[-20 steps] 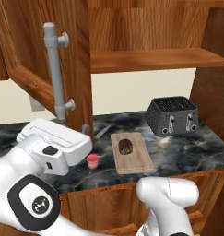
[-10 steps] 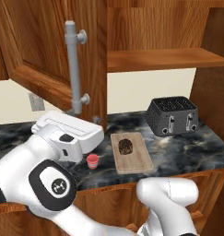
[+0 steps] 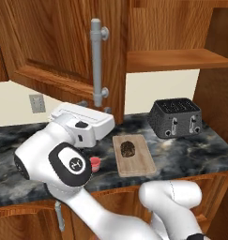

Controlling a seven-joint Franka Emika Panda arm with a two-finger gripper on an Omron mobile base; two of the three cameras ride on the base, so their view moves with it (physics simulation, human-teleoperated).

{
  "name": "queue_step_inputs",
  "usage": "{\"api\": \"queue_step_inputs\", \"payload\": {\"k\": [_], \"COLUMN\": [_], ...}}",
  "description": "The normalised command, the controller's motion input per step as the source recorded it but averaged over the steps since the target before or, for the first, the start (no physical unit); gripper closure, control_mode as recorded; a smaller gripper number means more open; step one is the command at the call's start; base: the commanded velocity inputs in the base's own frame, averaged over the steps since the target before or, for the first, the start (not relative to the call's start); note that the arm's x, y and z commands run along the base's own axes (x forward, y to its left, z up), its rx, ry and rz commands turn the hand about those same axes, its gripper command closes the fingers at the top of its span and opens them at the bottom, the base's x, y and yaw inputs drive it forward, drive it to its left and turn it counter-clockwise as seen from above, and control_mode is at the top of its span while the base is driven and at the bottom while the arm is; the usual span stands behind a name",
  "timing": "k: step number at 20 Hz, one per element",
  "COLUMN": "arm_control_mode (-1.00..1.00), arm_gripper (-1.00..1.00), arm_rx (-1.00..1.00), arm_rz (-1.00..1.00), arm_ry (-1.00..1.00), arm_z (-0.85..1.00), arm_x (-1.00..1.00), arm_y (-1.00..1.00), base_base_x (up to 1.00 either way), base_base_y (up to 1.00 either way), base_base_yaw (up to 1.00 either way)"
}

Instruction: Pick the bread, place it on the cutting board, pick the jam, place it on the counter, and close the cabinet.

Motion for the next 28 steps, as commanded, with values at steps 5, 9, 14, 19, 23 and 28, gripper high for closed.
{"api": "queue_step_inputs", "payload": {"k": [5,9,14,19,23,28], "arm_control_mode": [-1.00,-1.00,-1.00,-1.00,-1.00,-1.00], "arm_gripper": [-1.00,-1.00,-1.00,-1.00,-1.00,-1.00], "arm_rx": [0.00,0.00,0.00,0.00,0.00,0.00], "arm_rz": [0.00,0.00,0.00,0.01,0.02,0.04], "arm_ry": [0.00,0.00,0.00,0.00,0.00,0.00], "arm_z": [0.00,0.00,0.00,0.00,0.00,0.00], "arm_x": [0.38,0.32,0.29,0.24,0.23,0.34], "arm_y": [-0.30,-0.26,-0.21,-0.22,-0.24,-0.29], "base_base_x": [0.00,0.00,0.00,0.00,0.00,0.00], "base_base_y": [0.00,0.00,0.00,0.00,0.00,0.00], "base_base_yaw": [0.00,0.00,0.00,0.00,0.00,0.00]}}
